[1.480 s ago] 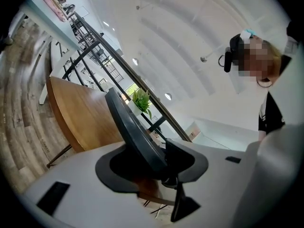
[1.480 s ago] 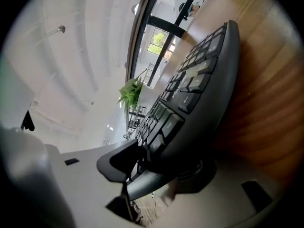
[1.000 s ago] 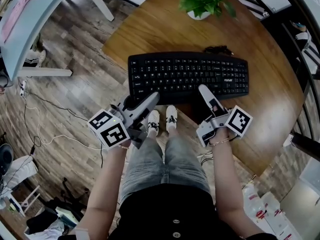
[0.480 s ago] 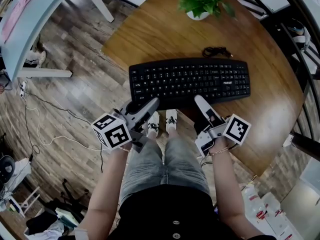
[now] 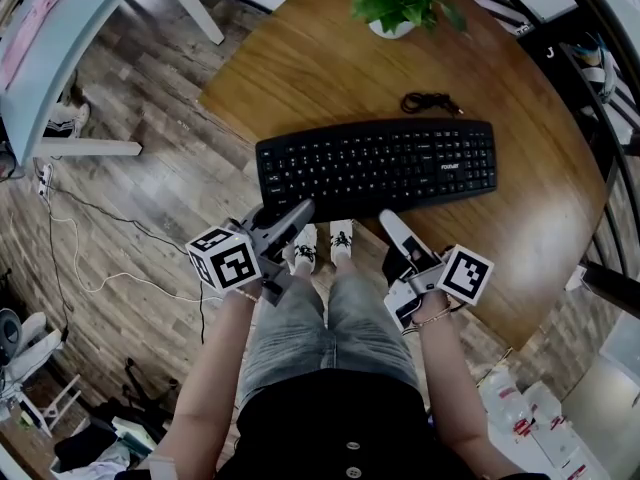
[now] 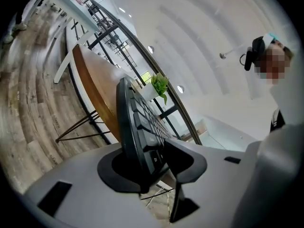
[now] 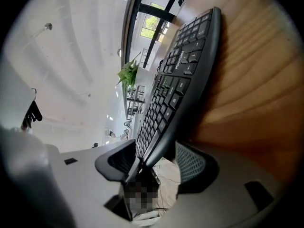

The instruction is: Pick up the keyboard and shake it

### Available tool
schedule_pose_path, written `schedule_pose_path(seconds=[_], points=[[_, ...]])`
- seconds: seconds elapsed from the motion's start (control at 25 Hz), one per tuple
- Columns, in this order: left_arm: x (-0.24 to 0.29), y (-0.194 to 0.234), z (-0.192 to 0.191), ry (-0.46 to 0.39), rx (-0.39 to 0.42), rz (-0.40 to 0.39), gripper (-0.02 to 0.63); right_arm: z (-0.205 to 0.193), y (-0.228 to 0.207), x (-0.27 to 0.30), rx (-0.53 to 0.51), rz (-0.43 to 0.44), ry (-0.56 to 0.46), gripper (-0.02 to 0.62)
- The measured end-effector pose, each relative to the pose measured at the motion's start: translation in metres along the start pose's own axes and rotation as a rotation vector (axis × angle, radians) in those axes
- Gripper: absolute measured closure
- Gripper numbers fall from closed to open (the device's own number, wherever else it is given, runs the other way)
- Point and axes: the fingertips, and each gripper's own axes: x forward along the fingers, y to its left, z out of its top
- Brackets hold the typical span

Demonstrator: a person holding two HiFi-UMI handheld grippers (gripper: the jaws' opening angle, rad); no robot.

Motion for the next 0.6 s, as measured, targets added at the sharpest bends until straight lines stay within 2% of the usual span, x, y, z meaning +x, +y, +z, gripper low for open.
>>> schedule_pose_path(seconds=[0.6], points=[[0.010,0.023,-0.016,0.030,-0.118,0.008,0.434,0.000,0.005,0.008,-0.025,0.021,0.004,0.350]])
